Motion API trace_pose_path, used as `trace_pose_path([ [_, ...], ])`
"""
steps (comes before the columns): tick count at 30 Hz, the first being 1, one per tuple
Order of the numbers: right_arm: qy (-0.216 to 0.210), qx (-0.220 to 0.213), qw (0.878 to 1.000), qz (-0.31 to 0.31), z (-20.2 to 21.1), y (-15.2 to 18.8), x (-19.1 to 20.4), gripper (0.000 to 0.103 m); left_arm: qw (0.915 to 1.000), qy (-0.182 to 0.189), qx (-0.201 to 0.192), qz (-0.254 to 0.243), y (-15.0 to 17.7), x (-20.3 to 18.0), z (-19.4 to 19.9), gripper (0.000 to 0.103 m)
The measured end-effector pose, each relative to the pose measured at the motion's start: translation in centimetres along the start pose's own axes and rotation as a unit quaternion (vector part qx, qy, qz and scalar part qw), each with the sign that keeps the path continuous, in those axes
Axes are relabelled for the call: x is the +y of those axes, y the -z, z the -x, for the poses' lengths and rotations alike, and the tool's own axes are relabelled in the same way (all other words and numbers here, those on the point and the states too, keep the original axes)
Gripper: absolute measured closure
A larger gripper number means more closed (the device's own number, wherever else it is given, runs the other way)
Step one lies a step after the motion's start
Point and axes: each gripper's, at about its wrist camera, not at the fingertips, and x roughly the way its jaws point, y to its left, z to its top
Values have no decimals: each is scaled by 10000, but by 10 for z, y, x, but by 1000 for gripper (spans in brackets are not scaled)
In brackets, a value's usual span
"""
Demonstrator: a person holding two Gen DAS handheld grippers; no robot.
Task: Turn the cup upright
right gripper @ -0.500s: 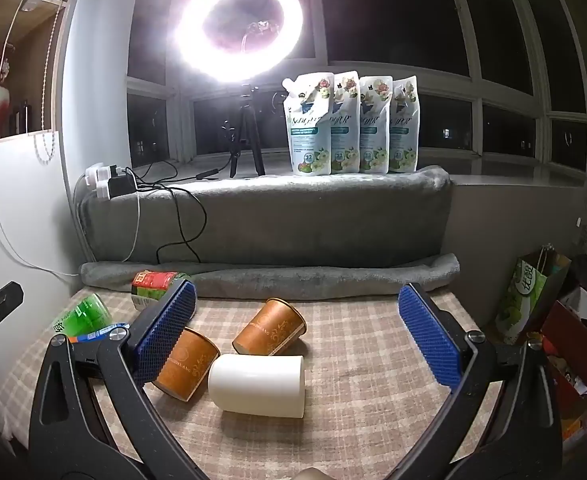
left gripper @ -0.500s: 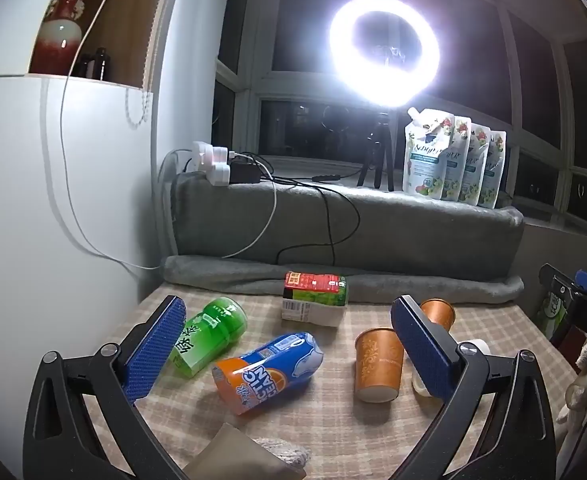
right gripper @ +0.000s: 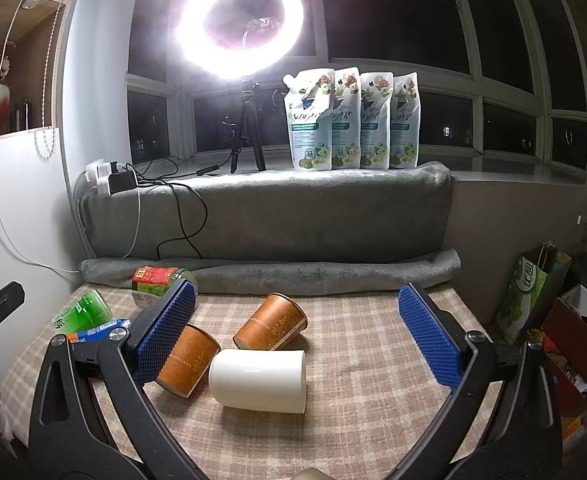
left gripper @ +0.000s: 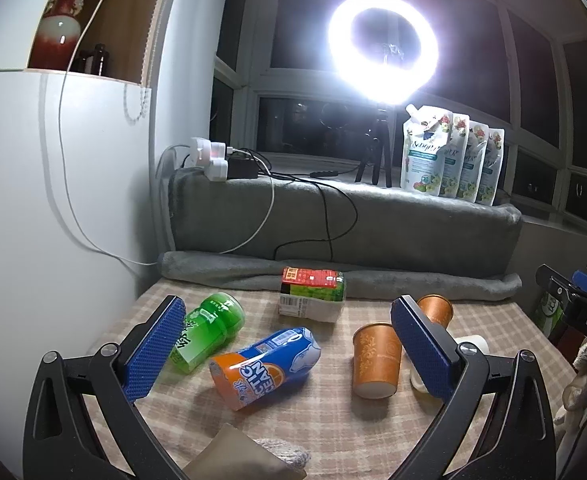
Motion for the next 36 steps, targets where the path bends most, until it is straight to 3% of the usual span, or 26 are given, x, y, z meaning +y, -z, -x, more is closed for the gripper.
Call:
trace_pose_path([
  [31, -1, 85, 9997, 224, -11, 0, 8, 0, 9999, -8, 117, 12, 1, 2, -9, 1],
  [36, -80, 353, 9992, 172, -15, -1, 8, 0, 9999, -22, 146, 25, 1, 4, -11, 1],
])
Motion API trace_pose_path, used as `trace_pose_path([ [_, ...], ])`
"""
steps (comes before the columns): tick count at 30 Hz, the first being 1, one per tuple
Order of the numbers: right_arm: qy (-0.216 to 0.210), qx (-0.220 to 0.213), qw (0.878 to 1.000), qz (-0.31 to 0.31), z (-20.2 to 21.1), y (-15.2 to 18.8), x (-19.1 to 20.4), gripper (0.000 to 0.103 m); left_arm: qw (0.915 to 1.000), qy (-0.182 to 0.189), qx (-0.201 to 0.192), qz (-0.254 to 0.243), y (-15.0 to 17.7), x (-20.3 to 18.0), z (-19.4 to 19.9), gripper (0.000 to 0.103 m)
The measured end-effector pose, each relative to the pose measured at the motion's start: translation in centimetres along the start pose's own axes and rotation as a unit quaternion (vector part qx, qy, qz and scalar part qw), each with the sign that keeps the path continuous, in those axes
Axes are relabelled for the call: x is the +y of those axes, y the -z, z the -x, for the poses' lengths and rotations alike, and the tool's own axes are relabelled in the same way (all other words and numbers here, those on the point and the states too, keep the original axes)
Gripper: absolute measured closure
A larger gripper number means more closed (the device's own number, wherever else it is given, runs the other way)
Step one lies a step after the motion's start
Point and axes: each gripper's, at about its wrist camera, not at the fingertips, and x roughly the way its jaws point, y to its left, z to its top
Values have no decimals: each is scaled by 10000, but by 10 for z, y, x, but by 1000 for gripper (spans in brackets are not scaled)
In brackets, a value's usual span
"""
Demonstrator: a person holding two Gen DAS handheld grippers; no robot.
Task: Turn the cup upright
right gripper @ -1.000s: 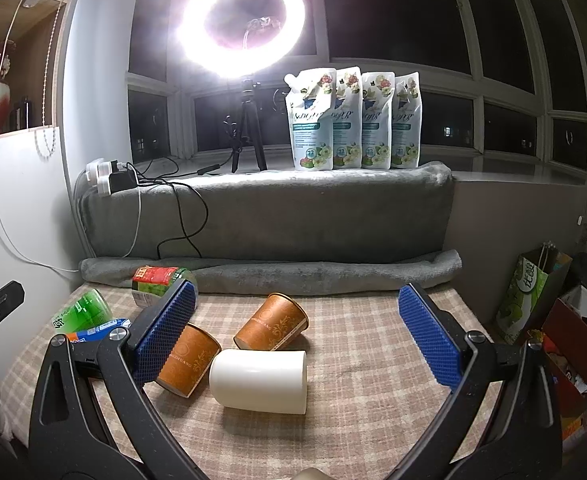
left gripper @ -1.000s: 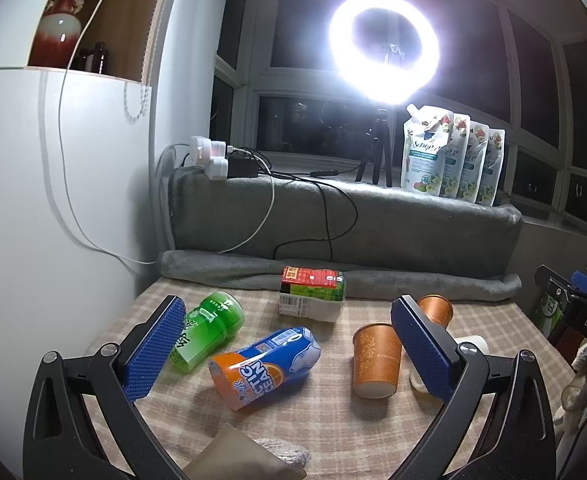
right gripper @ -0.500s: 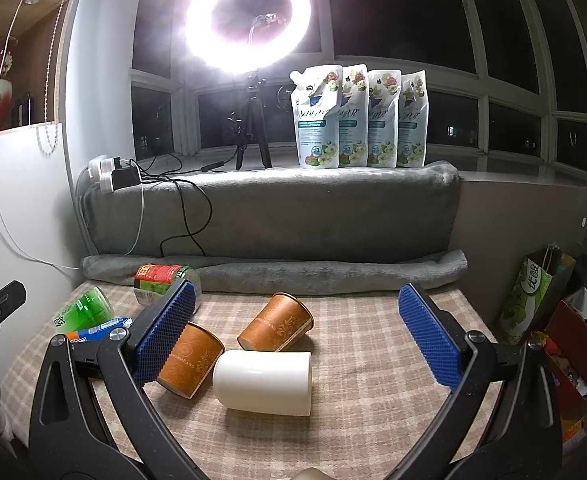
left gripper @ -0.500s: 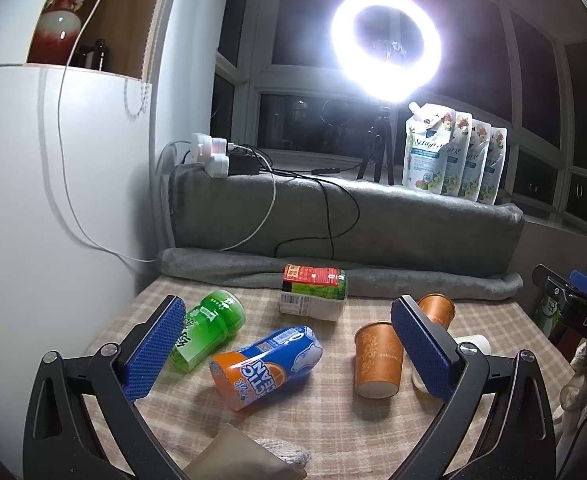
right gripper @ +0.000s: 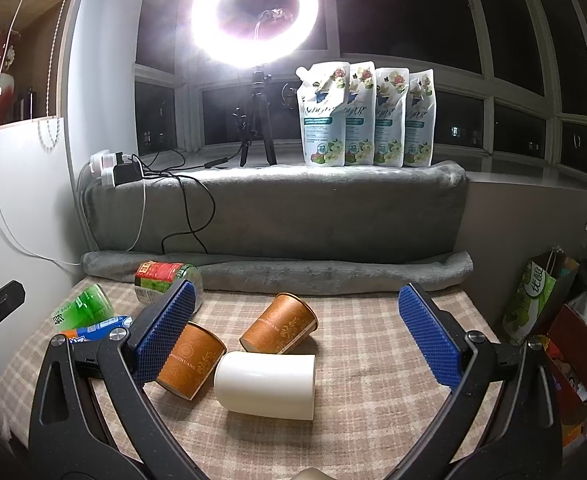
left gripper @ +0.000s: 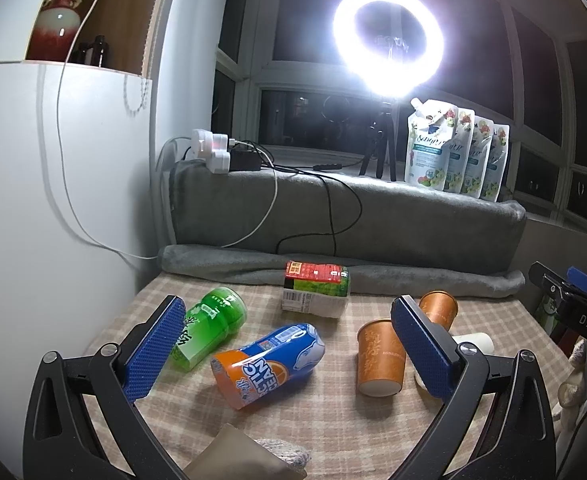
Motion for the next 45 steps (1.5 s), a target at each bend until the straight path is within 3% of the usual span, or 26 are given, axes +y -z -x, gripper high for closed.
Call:
trace_pose_path([
  [8, -192, -103, 9992, 334, -19, -4, 13, 0, 9998, -68, 178, 25, 3, 6, -8, 1],
  [17, -1098, 360, 9875, 1068, -75, -24, 36, 0, 9979, -57, 651, 43, 16, 14, -21, 1],
  [24, -1894, 1099, 9591, 1794, -129, -39, 76, 0, 9932, 118, 1157, 25, 32, 15, -27, 1],
  [29, -2242, 1605, 9263, 2568, -168, -41, 116, 0, 9895, 200, 1429, -12, 41, 14, -26, 1],
  [35, -2347, 1953, 8922, 3329, -205, -30, 163, 0, 9870, 182, 1597, -15, 48, 16, -27, 1],
  [45, -2464, 2249, 8582, 3901, -249, -23, 207, 0, 9844, 144, 1750, 110, 53, 30, -32, 1],
])
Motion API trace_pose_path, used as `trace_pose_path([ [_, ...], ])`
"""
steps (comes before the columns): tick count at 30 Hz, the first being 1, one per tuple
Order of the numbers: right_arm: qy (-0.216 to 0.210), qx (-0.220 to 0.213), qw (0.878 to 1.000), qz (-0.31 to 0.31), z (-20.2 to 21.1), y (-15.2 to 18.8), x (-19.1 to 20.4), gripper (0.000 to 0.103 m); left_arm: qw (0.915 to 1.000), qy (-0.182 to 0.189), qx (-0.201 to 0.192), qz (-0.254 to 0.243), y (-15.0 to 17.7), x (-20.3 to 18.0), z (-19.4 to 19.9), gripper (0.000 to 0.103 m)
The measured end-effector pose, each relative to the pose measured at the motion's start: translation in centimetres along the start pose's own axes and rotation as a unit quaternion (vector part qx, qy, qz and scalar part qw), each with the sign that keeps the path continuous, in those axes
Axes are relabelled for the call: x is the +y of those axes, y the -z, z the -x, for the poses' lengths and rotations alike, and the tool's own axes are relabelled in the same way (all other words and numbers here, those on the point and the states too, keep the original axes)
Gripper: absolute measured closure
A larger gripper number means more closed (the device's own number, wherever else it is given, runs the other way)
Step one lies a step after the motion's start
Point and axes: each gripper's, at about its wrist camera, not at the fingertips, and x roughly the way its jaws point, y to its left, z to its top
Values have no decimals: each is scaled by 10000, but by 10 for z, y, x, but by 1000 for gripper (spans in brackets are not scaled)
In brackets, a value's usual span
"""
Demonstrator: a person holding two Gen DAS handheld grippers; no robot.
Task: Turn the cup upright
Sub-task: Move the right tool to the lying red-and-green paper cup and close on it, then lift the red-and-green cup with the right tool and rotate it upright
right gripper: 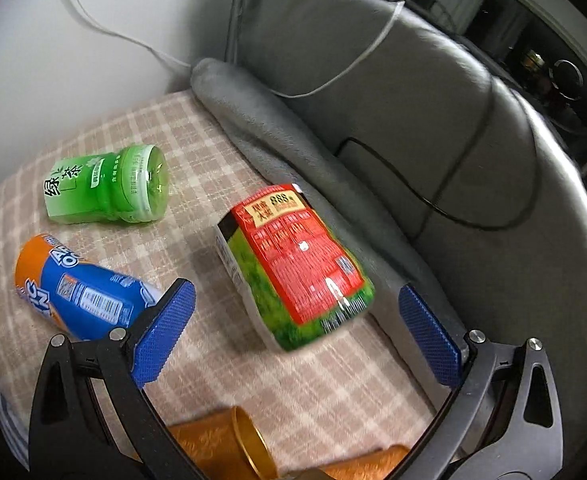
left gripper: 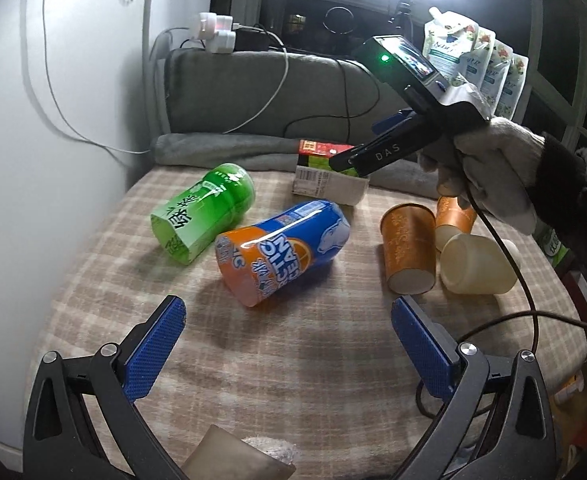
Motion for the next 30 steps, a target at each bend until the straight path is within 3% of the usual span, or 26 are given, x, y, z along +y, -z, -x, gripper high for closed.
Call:
trace_pose_path([
  [12, 204, 588, 9931, 994, -48, -19, 25, 0, 9995, -113, 51, 301, -1, 22, -5, 1],
  [18, 349, 668, 9917, 1044, -60, -28, 23, 0, 9991, -56, 38, 412, -3, 26, -5, 1],
  [30, 520, 822, 9886, 1146, -90, -33, 13, 10, 9990, -138, 1, 432, -3, 27, -4, 1],
])
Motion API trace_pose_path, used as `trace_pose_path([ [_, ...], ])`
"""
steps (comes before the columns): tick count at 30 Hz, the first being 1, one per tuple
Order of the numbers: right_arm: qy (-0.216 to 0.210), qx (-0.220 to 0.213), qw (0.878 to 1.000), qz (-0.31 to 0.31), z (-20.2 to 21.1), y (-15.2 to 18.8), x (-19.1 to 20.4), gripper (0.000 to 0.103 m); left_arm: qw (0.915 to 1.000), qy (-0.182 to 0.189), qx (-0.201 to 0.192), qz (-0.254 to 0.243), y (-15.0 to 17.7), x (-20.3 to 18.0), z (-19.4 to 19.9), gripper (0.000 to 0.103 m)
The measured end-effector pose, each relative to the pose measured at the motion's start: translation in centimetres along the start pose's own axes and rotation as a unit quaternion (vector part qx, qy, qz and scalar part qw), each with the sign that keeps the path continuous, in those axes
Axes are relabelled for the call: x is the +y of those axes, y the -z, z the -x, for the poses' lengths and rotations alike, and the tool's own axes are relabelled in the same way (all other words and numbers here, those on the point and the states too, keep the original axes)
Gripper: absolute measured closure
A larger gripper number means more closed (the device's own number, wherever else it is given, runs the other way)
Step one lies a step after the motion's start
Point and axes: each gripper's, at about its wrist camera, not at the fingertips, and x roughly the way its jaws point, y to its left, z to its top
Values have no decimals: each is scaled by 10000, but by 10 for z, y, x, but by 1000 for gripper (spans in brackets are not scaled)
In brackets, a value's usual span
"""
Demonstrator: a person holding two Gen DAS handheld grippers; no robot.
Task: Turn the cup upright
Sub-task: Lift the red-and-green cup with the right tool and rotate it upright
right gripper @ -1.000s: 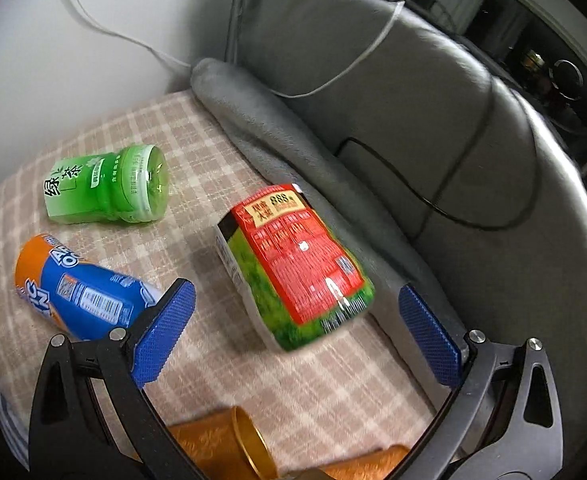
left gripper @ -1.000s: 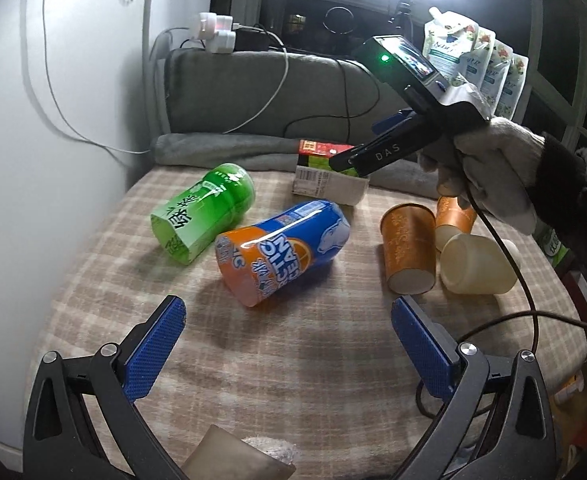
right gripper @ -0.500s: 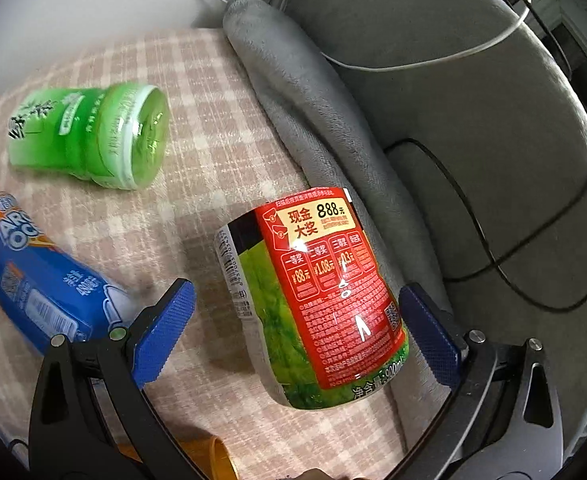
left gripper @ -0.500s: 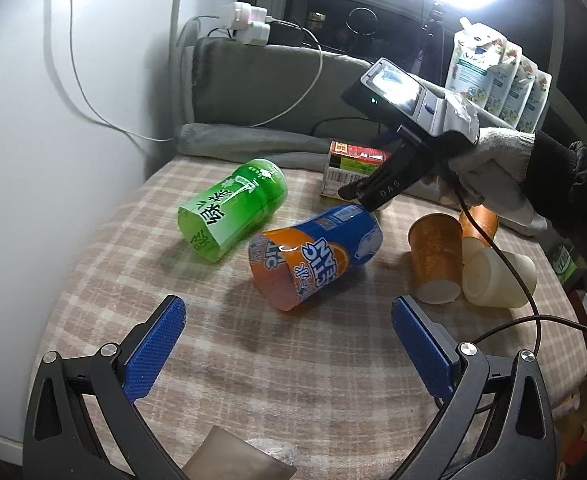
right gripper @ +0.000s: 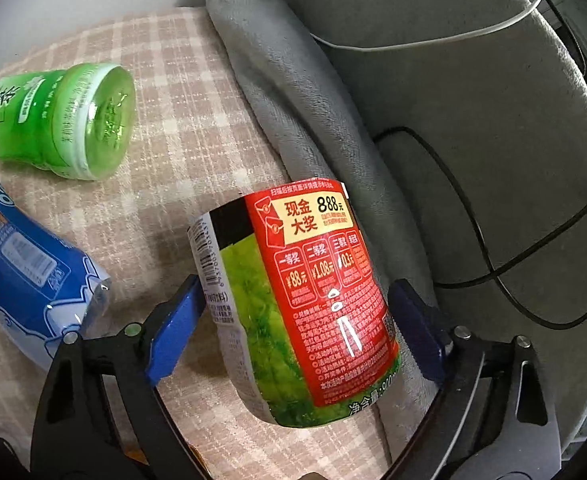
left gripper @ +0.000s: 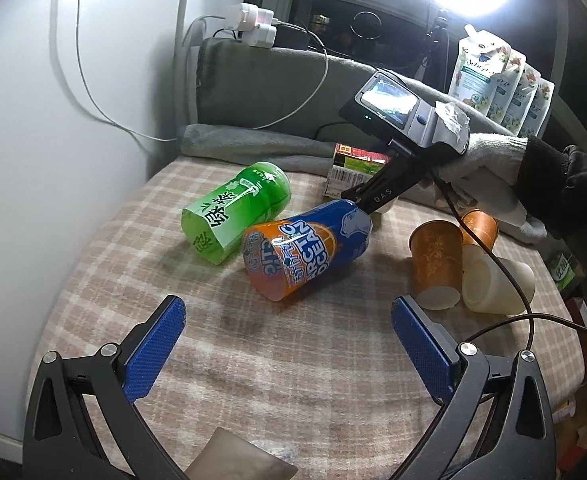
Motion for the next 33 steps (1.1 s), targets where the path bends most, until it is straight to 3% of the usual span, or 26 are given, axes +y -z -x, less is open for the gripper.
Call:
trace_pose_path([
  [9, 27, -264, 9985, -489, 25, 14, -17, 12, 10000, -41, -49, 5, -1, 1, 1, 1],
  [15, -22, -755, 9903, -1170, 69, 30, -42, 13, 9999, -30, -160, -25, -2, 0, 7, 1],
  [21, -127, -1315, 9784, -1587, 127, 58, -29, 13, 9994, -78, -300, -136, -1, -4, 16, 1],
  [27, -532, -1758, 9605, -2090, 177, 107, -4, 13, 9981, -101, -552, -247, 2, -8, 33, 1],
  [30, -979, -1961, 9429, -2507, 198, 136, 14, 13, 9978, -60, -634, -206, 6, -6, 39, 1],
  [33, -1606, -2024, 9196, -2958, 200, 156, 39, 13, 9994, 39, -330, -60, 12, -2, 33, 1],
])
